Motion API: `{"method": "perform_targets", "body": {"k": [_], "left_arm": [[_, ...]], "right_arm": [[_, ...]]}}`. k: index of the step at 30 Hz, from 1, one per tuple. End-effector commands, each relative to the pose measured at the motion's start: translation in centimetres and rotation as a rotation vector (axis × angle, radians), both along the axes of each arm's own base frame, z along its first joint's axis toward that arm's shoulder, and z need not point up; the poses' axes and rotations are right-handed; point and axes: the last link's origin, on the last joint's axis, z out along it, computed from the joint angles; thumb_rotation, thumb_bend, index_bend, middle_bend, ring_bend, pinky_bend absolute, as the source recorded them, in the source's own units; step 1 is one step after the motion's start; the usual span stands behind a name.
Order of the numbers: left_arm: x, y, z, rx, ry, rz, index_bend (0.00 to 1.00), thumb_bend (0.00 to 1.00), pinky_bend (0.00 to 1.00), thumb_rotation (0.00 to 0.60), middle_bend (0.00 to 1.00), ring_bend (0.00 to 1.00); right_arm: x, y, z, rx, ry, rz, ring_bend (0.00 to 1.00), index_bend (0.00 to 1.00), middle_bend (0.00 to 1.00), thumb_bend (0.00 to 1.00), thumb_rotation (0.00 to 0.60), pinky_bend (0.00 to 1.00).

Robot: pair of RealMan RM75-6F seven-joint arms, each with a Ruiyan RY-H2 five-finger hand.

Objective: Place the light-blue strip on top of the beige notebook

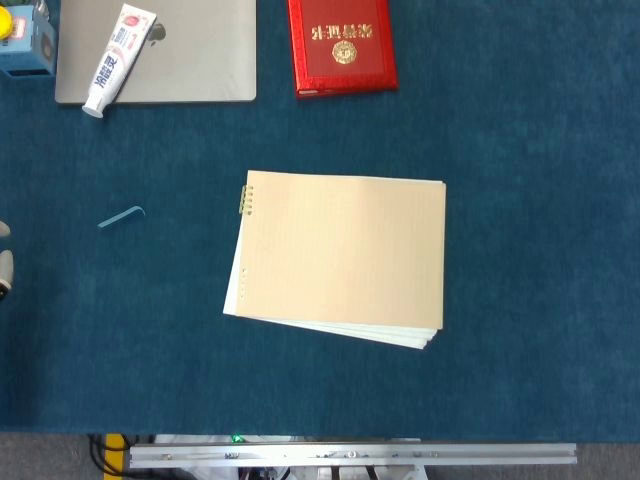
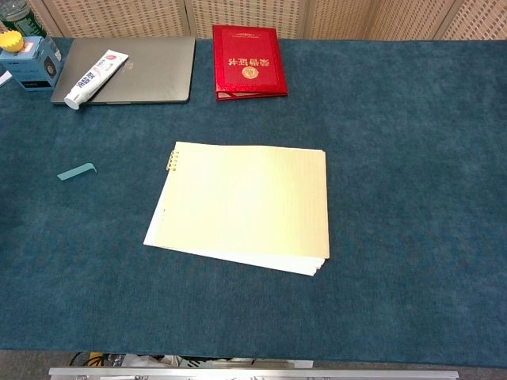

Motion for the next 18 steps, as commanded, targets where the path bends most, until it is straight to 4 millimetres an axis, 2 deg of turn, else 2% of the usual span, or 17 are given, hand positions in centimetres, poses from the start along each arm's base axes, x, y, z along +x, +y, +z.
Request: {"method": "perform_targets", "body": {"k": [1, 12, 18], "left_arm": [[0.0, 0.0, 0.0, 0.001, 0.006, 0.004, 0.44, 0.39, 0.55, 0.6, 0.54, 0.48], [0.0, 0.2, 0.2, 0.015, 0.012, 0.01, 0.44, 0.39, 0.55, 0.6, 0.54, 0.48], [-0.1, 1.1, 0.1, -0.014, 0.043, 0.042, 0.44, 0.39, 0.55, 0.6, 0.53, 0.48]], "right_arm": [[0.0, 0.0, -0.1, 0.001, 0.0, 0.0, 0.38, 0.34, 0.4, 0.26, 0.6, 0.34], [0.4, -0.6, 0.2, -0.02, -0.001, 0.027, 0.38, 0.34, 0.4, 0.26, 0.6, 0.34], [0.6, -0.9, -0.1, -0.034, 0.001, 0.032, 0.38, 0.34, 0.4, 0.26, 0.6, 0.34]]}}
